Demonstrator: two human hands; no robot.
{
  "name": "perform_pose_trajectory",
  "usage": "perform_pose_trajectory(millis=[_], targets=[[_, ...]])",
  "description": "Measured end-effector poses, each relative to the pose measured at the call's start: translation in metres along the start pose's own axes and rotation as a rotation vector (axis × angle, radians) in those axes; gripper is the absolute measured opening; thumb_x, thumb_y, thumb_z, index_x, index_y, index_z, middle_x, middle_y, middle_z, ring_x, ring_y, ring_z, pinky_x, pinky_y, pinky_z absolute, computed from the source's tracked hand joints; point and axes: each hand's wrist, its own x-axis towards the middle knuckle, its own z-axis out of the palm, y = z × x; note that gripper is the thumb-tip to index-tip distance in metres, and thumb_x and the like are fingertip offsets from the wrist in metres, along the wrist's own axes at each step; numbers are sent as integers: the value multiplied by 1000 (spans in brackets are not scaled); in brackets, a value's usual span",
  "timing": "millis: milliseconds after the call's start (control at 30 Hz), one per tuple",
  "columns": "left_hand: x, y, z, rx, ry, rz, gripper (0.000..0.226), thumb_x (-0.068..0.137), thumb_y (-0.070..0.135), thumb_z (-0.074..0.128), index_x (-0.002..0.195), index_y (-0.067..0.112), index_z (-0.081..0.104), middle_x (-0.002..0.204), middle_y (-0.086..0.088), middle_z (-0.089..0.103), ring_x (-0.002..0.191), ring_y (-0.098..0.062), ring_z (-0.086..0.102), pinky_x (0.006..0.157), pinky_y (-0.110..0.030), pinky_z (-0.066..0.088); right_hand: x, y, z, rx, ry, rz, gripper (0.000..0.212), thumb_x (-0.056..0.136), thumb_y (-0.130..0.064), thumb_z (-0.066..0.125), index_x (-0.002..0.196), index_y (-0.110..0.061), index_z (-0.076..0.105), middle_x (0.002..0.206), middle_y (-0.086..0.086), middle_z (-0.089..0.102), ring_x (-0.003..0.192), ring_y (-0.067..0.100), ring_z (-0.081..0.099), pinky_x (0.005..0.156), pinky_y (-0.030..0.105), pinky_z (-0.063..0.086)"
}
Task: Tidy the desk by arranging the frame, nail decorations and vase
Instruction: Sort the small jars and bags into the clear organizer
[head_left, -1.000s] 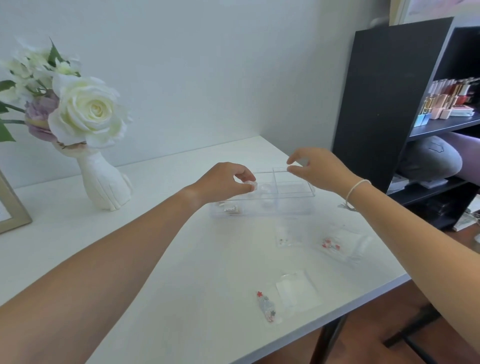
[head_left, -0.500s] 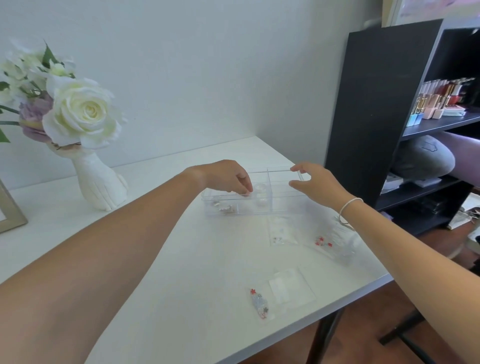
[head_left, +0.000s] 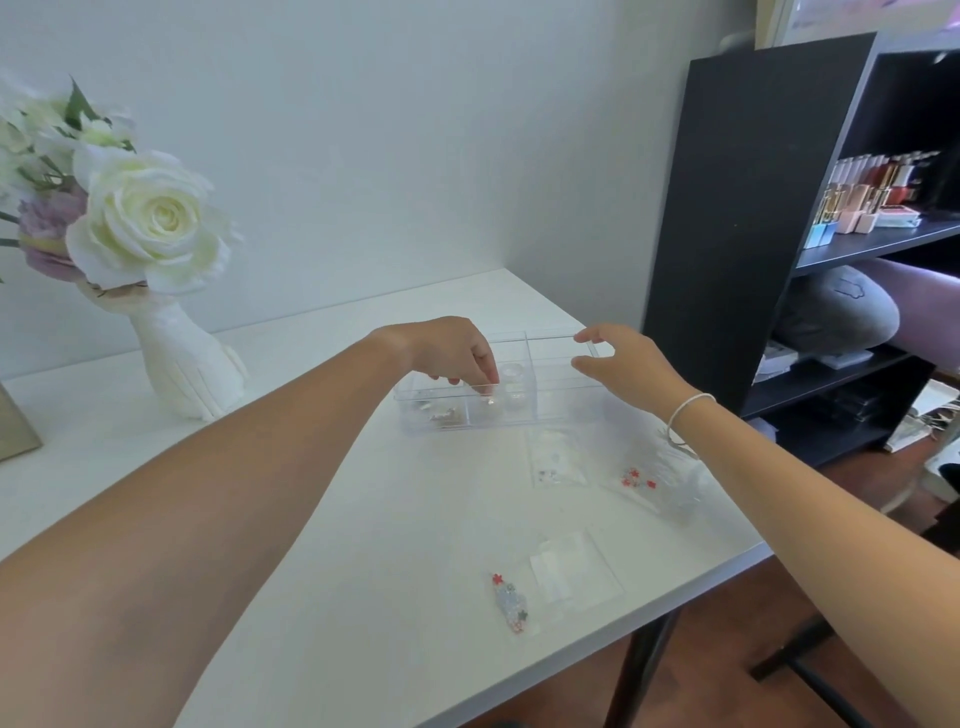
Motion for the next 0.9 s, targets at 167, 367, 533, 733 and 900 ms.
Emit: perform_pose_trajectory(millis=[167, 367, 533, 733, 900], targets=[[-14, -16, 7, -162, 316, 111, 13, 83, 28, 66, 95, 29, 67, 95, 13, 62, 72, 14, 53, 60, -1, 35, -4, 1, -1, -7, 20, -13, 31, 89, -30, 54, 118, -21, 55, 130, 2, 52, 115, 19, 49, 89, 24, 34], [-41, -54, 26, -243, 591, 40, 37, 84, 41, 62, 119, 34, 56, 130, 13, 51, 112, -8, 44, 88, -19, 33, -16, 2, -4, -67, 109, -74, 35, 89, -41, 50, 119, -24, 54, 129, 0, 53, 108, 14, 52, 88, 26, 39], [-55, -76, 48, -373, 599, -50, 47, 86, 45, 57, 130, 32, 48, 138, 15, 46, 120, -14, 46, 88, -22, 33, -41, -3, -11, -84, 256, -189, 30, 88, -41, 51, 114, -27, 56, 118, -9, 52, 87, 8, 50, 78, 26, 46], [-57, -78, 58, -411, 586, -51, 45, 89, 42, 55, 131, 28, 50, 140, 13, 46, 112, -13, 51, 87, -21, 34, -78, -8, -5, -130, 217, -264, 17, 86, -37, 56, 100, -29, 61, 94, -16, 53, 84, 6, 50, 73, 20, 41], [-57, -76, 61, -408, 615, -55, 45, 89, 40, 55, 131, 24, 51, 139, 10, 49, 106, -16, 56, 86, -22, 36, -95, -12, 3, -241, -7, -214, 28, 82, -43, 60, 106, -28, 62, 109, -6, 63, 99, 15, 51, 86, 27, 41]])
